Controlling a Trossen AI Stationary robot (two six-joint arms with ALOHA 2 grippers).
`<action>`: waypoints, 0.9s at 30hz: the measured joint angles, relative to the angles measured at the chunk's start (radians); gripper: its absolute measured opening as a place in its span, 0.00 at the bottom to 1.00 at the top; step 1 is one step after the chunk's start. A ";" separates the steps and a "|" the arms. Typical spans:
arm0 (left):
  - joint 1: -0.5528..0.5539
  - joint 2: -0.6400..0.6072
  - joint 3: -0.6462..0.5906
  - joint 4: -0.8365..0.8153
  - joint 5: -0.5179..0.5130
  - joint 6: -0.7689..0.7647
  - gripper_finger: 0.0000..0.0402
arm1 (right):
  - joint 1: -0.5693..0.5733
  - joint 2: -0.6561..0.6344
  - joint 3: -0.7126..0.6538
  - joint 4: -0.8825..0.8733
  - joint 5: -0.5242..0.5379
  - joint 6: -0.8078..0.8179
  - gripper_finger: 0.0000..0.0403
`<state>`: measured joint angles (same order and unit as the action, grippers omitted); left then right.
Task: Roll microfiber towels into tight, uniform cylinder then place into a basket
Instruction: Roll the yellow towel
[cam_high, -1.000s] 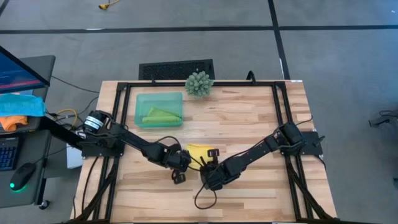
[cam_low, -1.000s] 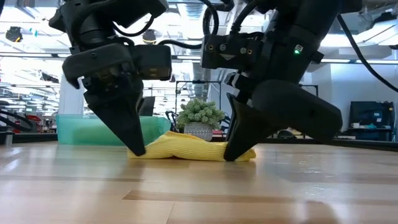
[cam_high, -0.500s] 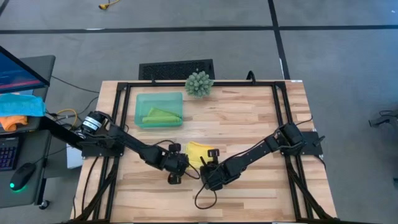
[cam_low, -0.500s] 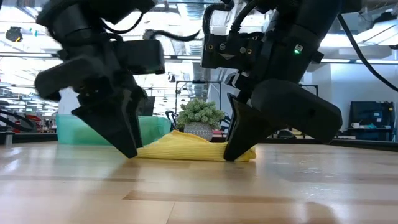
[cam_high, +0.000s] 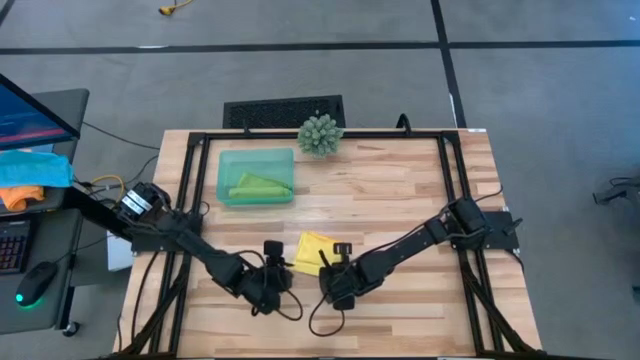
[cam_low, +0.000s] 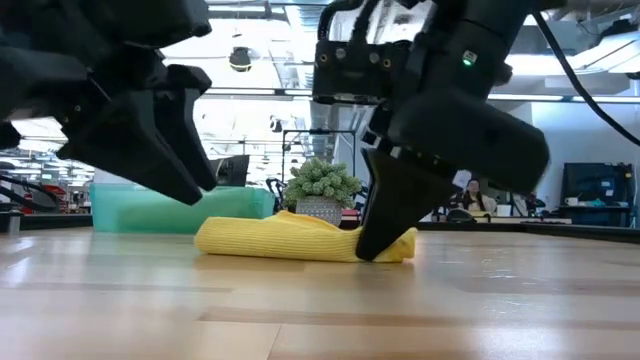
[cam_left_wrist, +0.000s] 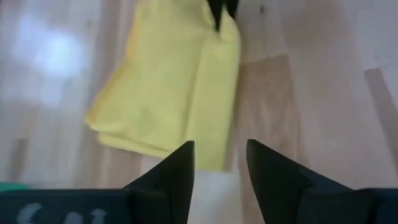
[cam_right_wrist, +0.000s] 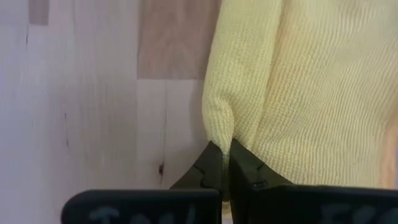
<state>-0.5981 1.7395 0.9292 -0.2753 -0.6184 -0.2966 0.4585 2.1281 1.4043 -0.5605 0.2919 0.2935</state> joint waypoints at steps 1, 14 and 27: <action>-0.006 0.000 -0.009 0.013 -0.023 0.011 0.35 | -0.003 0.000 0.004 -0.007 -0.009 0.021 0.05; -0.017 -0.001 -0.195 0.333 -0.069 0.141 0.35 | -0.051 -0.033 0.007 0.080 -0.242 0.371 0.05; -0.001 -0.003 -0.198 0.405 0.062 0.370 0.35 | -0.046 -0.032 0.007 0.120 -0.235 0.388 0.05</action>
<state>-0.5992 1.7368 0.7311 0.1302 -0.5563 0.0734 0.4122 2.0960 1.4109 -0.4400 0.0574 0.6812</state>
